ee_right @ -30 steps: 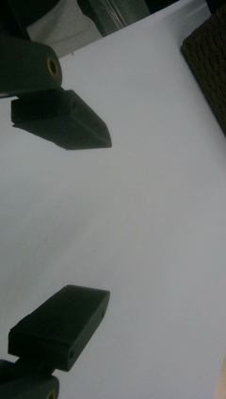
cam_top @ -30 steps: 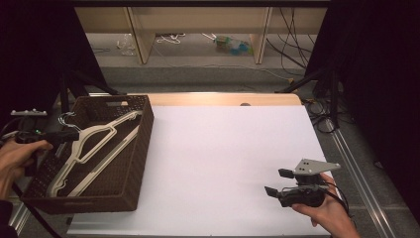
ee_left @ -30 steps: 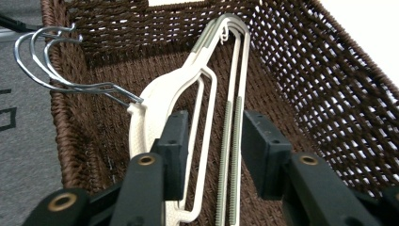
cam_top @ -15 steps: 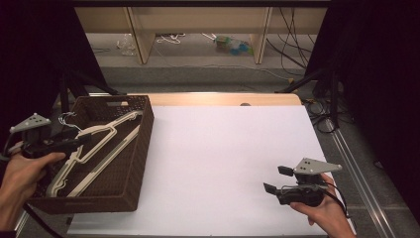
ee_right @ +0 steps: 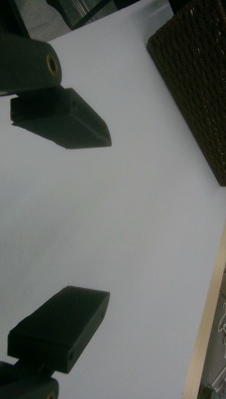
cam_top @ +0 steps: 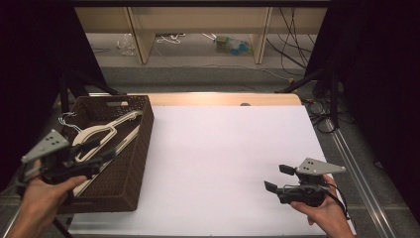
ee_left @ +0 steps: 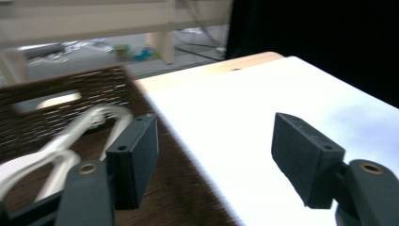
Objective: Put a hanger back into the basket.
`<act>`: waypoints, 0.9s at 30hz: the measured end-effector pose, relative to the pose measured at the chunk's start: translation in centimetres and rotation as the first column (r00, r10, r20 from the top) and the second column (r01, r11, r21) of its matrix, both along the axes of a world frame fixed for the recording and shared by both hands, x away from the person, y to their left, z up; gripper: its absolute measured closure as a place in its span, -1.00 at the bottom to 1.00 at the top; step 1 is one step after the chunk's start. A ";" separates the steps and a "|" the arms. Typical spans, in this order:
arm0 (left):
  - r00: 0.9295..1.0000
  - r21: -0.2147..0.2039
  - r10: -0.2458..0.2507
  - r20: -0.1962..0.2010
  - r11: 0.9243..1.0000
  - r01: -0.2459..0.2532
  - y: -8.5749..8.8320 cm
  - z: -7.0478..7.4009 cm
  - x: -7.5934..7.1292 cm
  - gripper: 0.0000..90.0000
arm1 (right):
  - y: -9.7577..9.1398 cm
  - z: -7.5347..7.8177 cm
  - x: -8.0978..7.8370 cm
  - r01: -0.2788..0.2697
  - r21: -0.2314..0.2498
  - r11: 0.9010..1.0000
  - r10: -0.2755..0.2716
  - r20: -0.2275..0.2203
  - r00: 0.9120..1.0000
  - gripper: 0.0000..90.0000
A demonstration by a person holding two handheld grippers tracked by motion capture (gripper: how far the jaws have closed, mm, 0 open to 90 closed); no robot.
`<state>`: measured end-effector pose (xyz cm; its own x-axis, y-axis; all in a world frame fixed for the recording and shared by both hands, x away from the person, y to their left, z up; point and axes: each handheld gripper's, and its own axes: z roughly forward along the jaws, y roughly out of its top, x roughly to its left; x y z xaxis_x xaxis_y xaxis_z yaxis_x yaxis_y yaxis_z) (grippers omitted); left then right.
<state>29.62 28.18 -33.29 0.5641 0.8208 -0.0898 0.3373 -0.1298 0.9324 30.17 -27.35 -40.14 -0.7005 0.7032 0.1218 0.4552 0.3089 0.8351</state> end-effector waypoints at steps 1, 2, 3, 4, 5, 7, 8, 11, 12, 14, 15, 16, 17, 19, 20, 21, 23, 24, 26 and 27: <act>1.000 -0.001 -0.014 0.000 1.000 0.014 -0.7 -0.2 -0.1 -0.30 | 0.0 -0.1 0.0 0.005 0.000 1.000 -0.005 0.010 1.000 -0.50; 1.000 -0.032 -0.015 0.013 0.999 0.015 -1.6 -0.7 -0.2 -0.32 | -0.1 -0.1 -0.1 0.005 0.009 1.000 -0.005 0.016 1.000 -0.50; 1.000 -0.039 -0.016 0.014 0.999 0.017 -2.0 -0.9 -0.3 -0.33 | -0.2 -0.1 -0.2 0.013 0.016 1.000 -0.014 0.012 1.000 -0.50; 0.999 -0.034 -0.028 0.023 0.999 0.029 -2.5 -1.2 -0.3 -0.34 | -0.2 -0.1 -0.2 0.018 0.018 1.000 -0.018 0.024 1.000 -0.51; 0.999 -0.034 -0.028 0.033 0.999 0.029 -2.8 -1.5 -0.3 -0.34 | -0.3 -0.1 -0.3 0.020 0.032 0.999 -0.021 0.025 0.999 -0.51; 0.999 -0.031 -0.041 0.036 0.999 0.042 -3.5 -2.3 -0.2 -0.36 | -0.4 -0.1 -0.4 0.032 0.044 0.999 -0.033 0.037 0.999 -0.51; 0.998 -0.041 -0.044 0.040 0.998 0.046 -3.8 -2.7 -0.1 -0.38 | -0.5 0.0 -0.5 0.034 0.053 0.998 -0.037 0.048 0.998 -0.52; 0.998 -0.047 -0.047 0.048 0.998 0.049 -4.4 -3.7 -0.1 -0.41 | -0.5 0.0 -0.8 0.039 0.073 0.997 -0.043 0.065 0.997 -0.58; 0.997 -0.056 -0.050 0.051 0.997 0.053 -4.6 -3.9 -0.1 -0.41 | -0.4 -0.1 -0.8 0.047 0.071 0.996 -0.052 0.075 0.996 -0.58; 0.996 -0.059 -0.075 0.057 0.995 0.078 -4.9 -4.4 -0.1 -0.45 | -0.4 -0.1 -1.0 0.055 0.075 0.996 -0.062 0.085 0.994 -0.63; 0.996 -0.050 -0.072 0.057 0.996 0.075 -5.2 -4.6 -0.3 -0.46 | -0.4 -0.1 -1.1 0.063 0.084 0.994 -0.070 0.084 0.994 -0.63; 0.996 -0.043 -0.074 0.054 0.996 0.077 -5.5 -4.9 -0.4 -0.48 | -0.3 -0.2 -1.3 0.066 0.085 0.994 -0.074 0.090 0.993 -0.63; 0.995 -0.035 -0.078 0.061 0.996 0.080 -5.7 -5.2 -0.5 -0.50 | -0.3 -0.3 -1.4 0.063 0.088 0.994 -0.071 0.096 0.993 -0.63; 0.994 -0.040 -0.088 0.070 0.995 0.091 -6.2 -5.7 -0.9 -0.51 | -0.2 -0.4 -1.7 0.059 0.088 0.994 -0.068 0.101 0.993 -0.64; 0.994 -0.036 -0.091 0.068 0.995 0.093 -6.4 -6.0 -1.2 -0.53 | 0.0 -0.6 -1.8 0.060 0.100 0.993 -0.072 0.118 0.990 -0.64; 0.992 -0.025 -0.103 0.076 0.994 0.105 -6.7 -6.2 -1.3 -0.58 | 0.0 -0.6 -2.0 0.051 0.102 0.993 -0.062 0.115 0.991 -0.64; 0.990 -0.013 -0.106 0.089 0.994 0.108 -7.2 -6.6 -1.8 -0.63 | 0.2 -0.6 -2.5 0.048 0.101 0.994 -0.060 0.117 0.991 -0.64; 0.990 -0.009 -0.112 0.091 0.994 0.113 -7.3 -6.8 -2.0 -0.63 | 0.3 -0.8 -2.7 0.049 0.102 0.994 -0.062 0.125 0.990 -0.64; 0.987 -0.006 -0.137 0.079 0.990 0.137 -7.5 -7.3 -2.2 -0.63 | 0.5 -0.9 -3.2 0.042 0.097 0.994 -0.055 0.134 0.989 -0.64; 0.987 0.010 -0.141 0.078 0.990 0.141 -7.6 -7.4 -2.4 -0.64 | 0.5 -1.0 -3.3 0.039 0.085 0.996 -0.051 0.145 0.988 -0.64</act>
